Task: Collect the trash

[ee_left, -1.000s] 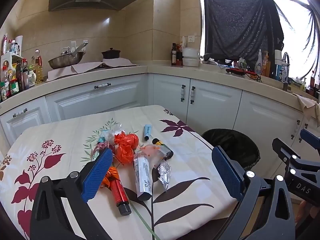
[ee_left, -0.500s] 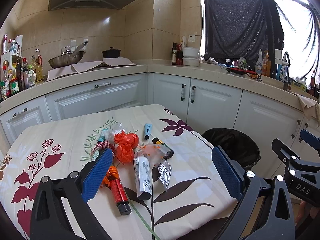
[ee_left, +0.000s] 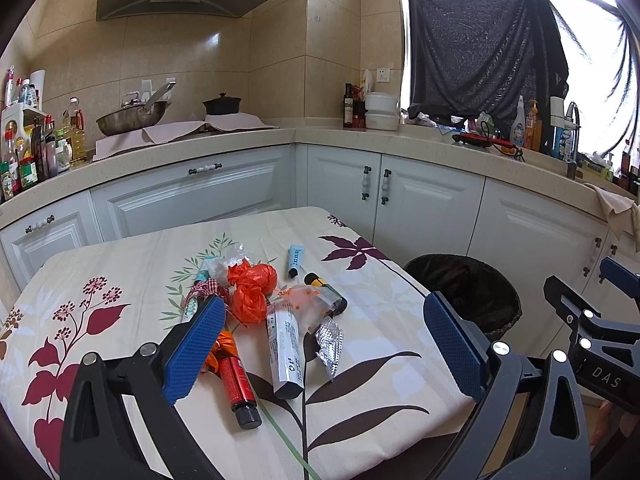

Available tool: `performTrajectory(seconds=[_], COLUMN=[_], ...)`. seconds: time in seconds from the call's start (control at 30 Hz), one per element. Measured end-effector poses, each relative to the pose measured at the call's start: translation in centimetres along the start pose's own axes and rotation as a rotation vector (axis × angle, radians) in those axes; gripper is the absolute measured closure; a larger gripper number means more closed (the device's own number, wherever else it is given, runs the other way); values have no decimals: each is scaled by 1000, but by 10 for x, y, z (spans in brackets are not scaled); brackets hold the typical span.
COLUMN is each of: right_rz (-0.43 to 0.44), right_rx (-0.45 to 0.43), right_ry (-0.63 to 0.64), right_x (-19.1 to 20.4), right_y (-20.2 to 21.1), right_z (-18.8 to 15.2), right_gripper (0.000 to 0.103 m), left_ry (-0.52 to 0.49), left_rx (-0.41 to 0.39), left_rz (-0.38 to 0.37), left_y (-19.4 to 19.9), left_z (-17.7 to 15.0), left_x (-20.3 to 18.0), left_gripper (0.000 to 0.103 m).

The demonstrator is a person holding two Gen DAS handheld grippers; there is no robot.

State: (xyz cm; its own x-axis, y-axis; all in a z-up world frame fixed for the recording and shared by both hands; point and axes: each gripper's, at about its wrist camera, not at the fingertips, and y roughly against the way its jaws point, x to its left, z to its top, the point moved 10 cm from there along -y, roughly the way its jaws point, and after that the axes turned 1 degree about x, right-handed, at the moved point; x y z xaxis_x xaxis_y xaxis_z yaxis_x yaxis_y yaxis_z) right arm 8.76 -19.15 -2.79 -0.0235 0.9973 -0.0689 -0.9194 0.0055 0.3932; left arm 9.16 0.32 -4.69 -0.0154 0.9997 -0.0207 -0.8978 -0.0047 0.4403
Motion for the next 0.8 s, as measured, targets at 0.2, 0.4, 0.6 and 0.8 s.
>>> performTrajectory(seconds=[0.2, 0.4, 0.6, 0.8], right_rz=[0, 0, 0, 0], right_rx=[1, 0, 0, 1], right_ry=[0, 0, -1, -1], right_x=[-1, -1, -1, -1], right_y=[0, 0, 0, 0], right_z=[0, -1, 0, 0], right_gripper=[4, 4, 4, 4], left_ry=[0, -2, -5, -5], left_rx=[-1, -1, 0, 0], left_rz=[-1, -2, -1, -1], left_y=[0, 0, -2, -1], left_z=[0, -1, -3, -2], left_x=[0, 0, 0, -1], left_gripper=[6, 6, 6, 6])
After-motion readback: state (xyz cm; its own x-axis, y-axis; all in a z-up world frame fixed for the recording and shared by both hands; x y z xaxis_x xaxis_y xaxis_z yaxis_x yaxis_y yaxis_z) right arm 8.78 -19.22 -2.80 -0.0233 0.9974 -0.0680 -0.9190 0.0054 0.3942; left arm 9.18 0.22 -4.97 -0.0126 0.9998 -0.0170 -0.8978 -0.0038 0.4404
